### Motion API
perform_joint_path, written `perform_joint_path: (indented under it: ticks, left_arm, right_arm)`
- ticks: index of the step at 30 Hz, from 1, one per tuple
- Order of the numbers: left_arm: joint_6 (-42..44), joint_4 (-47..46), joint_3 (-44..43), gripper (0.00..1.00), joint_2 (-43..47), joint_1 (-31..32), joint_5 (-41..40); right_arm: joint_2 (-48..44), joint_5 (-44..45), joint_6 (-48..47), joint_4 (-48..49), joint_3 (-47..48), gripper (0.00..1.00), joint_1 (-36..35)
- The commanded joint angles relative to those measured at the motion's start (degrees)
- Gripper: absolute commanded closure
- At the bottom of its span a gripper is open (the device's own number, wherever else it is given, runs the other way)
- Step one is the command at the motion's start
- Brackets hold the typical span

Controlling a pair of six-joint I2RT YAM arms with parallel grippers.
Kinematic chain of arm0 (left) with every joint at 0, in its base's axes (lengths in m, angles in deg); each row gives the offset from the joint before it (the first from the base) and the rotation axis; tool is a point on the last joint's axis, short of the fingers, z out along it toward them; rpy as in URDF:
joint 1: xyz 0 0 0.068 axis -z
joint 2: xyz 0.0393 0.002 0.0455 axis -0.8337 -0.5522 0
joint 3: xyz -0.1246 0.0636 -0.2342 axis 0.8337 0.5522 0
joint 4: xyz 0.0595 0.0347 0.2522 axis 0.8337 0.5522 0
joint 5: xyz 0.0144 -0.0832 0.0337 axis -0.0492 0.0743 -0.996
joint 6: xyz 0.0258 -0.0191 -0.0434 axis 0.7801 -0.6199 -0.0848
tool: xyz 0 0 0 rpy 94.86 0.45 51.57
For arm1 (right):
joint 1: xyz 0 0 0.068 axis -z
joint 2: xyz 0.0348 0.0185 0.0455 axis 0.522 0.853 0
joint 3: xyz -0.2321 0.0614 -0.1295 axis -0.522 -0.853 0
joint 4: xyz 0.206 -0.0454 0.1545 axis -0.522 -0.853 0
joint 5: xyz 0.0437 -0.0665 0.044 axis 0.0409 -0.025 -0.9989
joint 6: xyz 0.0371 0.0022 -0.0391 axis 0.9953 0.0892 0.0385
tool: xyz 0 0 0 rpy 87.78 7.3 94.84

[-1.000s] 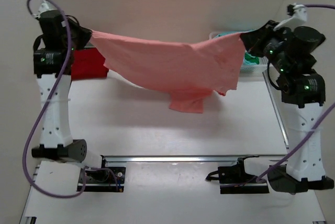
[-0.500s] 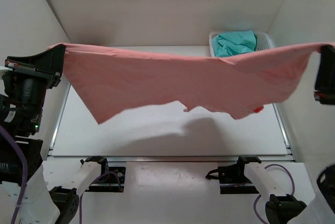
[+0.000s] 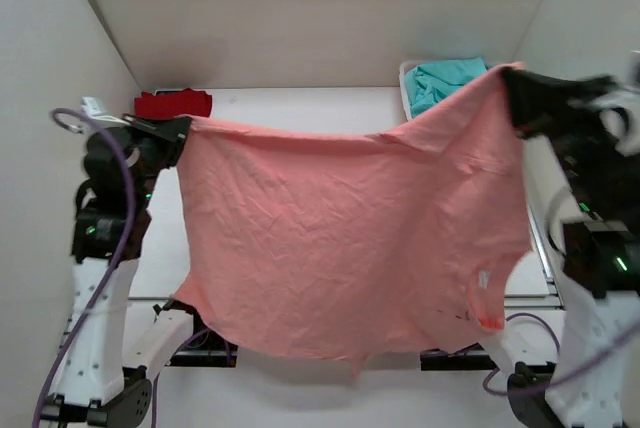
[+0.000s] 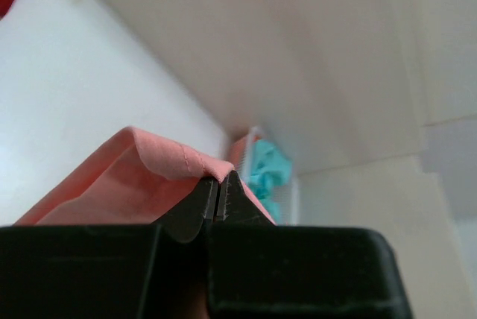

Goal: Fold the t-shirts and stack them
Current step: Flatten out the tshirt

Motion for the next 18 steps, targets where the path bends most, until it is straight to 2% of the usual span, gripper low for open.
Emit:
perform_joint_path:
  ticks: [1, 4, 7, 10, 12, 13, 14, 15, 17, 18]
  left_arm:
    - [-3.7, -10.2, 14.8, 1.0, 0.6, -2.2, 0.5]
    - [-4.4, -19.3, 26.1, 1.0, -1.5, -3.1, 0.5]
    - [-2.6, -26.9, 32.4, 1.0, -8.2, -3.8, -0.4]
    - [0.9, -33.8, 32.2, 1.0, -18.8, -5.3, -1.1]
    - [3.1, -36.9, 29.1, 1.0, -29.4, -6.5, -1.9]
    - [4.0, -39.5, 26.3, 1.0, -32.1, -6.9, -2.1]
    - [4.9, -41.2, 24.2, 1.0, -38.4, -7.2, -2.6]
    - [6.2, -41.3, 18.9, 1.0, -44.7, -7.2, -2.6]
    - [6.7, -40.2, 9.3, 1.0, -53.9, -9.8, -2.4]
    - [7.5, -40.2, 2.9, 0.82, -59.9, -10.4, -1.9]
  right_arm:
    - [4.8, -5.6, 5.1, 5.1, -15.8, 1.0, 0.3]
    - [7.5, -2.2, 4.4, 11.0, -28.0, 1.0, -4.0]
    - [15.0, 3.2, 2.3, 15.6, -34.0, 1.0, -10.8]
    - [26.1, 2.4, 1.7, 20.1, -34.9, 1.0, -12.7]
    - [34.1, 2.2, 0.5, 22.7, -31.3, 1.0, -13.5]
    - [39.9, 2.2, -0.3, 23.9, -26.9, 1.0, -13.4]
    - [43.1, 2.3, -0.2, 24.4, -21.9, 1.0, -13.1]
    - [49.1, 2.6, -1.0, 25.0, -18.7, 1.0, -12.3]
    - [65.0, 2.2, -1.2, 24.3, -1.7, 1.0, -11.1]
    - [69.3, 0.6, -1.4, 21.1, 4.2, 0.92, -10.0]
